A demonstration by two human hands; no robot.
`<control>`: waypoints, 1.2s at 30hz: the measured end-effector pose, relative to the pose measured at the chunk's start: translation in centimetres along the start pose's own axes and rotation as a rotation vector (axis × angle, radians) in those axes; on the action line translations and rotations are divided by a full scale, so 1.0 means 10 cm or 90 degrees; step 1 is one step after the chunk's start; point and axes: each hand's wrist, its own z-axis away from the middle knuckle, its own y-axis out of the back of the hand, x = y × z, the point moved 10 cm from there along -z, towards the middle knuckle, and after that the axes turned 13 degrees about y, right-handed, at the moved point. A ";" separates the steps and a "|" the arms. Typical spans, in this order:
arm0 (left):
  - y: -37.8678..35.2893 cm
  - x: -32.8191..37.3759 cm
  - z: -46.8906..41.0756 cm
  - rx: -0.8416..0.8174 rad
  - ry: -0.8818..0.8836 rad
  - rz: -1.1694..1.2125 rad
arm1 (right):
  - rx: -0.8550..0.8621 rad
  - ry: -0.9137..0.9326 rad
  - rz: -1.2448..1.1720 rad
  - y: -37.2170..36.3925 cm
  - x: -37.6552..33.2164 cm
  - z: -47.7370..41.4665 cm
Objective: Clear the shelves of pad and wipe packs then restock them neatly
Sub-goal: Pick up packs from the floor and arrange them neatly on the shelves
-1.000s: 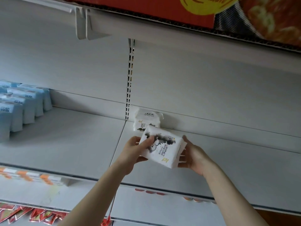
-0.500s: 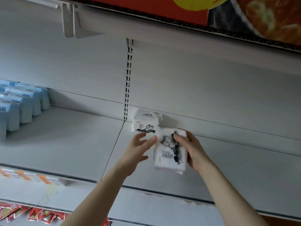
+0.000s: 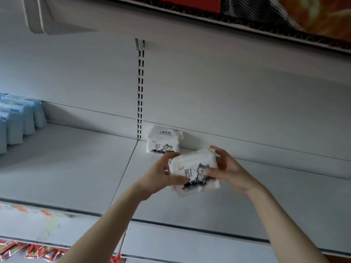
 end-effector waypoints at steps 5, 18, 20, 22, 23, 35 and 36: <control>-0.04 0.00 -0.16 0.055 -0.013 -0.034 | -0.069 -0.007 0.155 0.06 0.01 -0.06; 0.70 -0.18 -0.40 0.345 0.013 0.069 | 0.166 0.112 0.251 0.43 0.34 -0.75; 0.73 -0.14 -0.45 0.318 0.020 0.052 | 0.178 0.140 0.342 0.41 0.35 -0.82; 0.74 -0.13 -0.47 0.298 0.036 0.043 | 0.193 0.171 0.429 0.39 0.32 -0.86; 0.75 -0.12 -0.49 0.290 0.037 0.041 | 0.195 0.188 0.456 0.37 0.31 -0.87; 0.75 -0.09 -0.43 0.324 0.020 0.037 | 0.133 0.160 0.523 0.22 0.34 -1.01; 0.74 -0.08 -0.40 0.340 0.018 0.030 | 0.115 0.149 0.558 0.21 0.30 -1.00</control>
